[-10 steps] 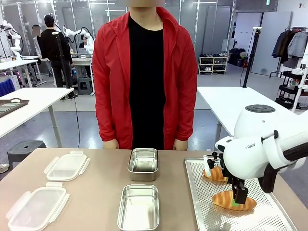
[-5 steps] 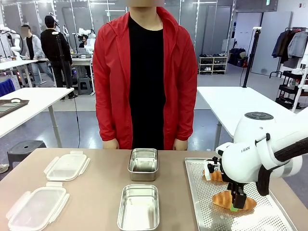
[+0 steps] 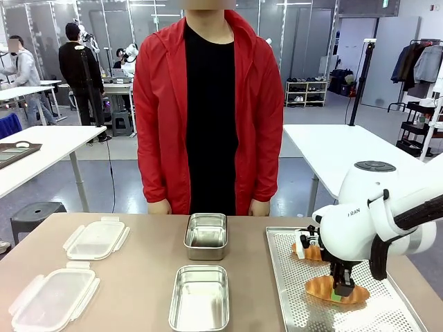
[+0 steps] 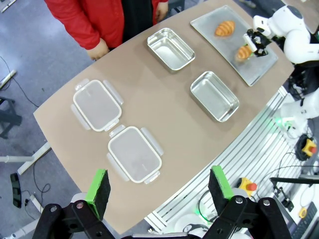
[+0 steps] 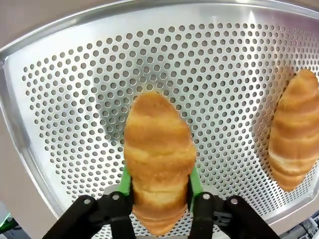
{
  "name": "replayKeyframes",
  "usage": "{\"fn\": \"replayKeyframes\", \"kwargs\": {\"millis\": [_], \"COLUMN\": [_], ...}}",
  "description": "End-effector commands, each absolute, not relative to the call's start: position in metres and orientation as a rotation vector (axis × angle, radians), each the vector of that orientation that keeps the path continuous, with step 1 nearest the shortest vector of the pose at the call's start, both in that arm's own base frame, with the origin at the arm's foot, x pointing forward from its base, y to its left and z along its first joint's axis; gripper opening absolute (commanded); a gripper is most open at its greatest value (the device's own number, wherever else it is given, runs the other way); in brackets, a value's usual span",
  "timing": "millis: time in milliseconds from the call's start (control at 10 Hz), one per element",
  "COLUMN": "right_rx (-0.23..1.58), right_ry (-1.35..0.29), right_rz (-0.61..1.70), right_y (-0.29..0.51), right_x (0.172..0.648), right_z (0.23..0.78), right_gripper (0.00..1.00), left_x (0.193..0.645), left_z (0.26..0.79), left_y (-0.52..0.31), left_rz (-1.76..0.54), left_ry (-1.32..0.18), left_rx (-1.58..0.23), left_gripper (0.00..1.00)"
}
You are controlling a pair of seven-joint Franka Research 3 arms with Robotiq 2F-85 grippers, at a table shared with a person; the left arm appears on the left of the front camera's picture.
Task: Place the bread into the airtight container.
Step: Pick up a Butter Roll and place it into an empty Airtight Container.
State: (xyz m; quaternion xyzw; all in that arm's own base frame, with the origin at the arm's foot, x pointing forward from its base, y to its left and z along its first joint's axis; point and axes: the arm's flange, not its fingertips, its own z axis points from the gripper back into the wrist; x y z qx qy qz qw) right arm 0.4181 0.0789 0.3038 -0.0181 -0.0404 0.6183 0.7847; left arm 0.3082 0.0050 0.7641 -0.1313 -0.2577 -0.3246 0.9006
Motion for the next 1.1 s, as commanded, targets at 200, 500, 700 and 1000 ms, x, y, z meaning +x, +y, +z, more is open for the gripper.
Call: {"fn": "replayKeyframes", "kwargs": {"millis": [200, 500, 700, 1000], "right_rx": [-0.03, -0.054, -0.053, -0.055], "right_ry": [-0.059, -0.017, 0.008, -0.023], "right_rz": [1.335, 1.394, 1.407, 1.352], "right_y": [0.079, 0.119, 0.164, 0.264], "right_x": [0.413, 0.398, 0.389, 0.366], "right_z": [0.322, 0.408, 0.454, 0.467], "right_gripper": [0.1, 0.1, 0.1, 0.1], "left_x": [0.308, 0.308, 0.308, 0.308], "left_z": [0.765, 0.765, 0.765, 0.765], "left_y": [0.006, 0.006, 0.006, 0.006], "left_rz": [-0.69, -0.69, -0.69, -0.69], "left_ry": [-0.538, -0.538, -0.538, -0.538], "left_rx": [-0.269, -0.269, -0.269, -0.269], "left_gripper": [1.0, 1.0, 1.0, 1.0]}}
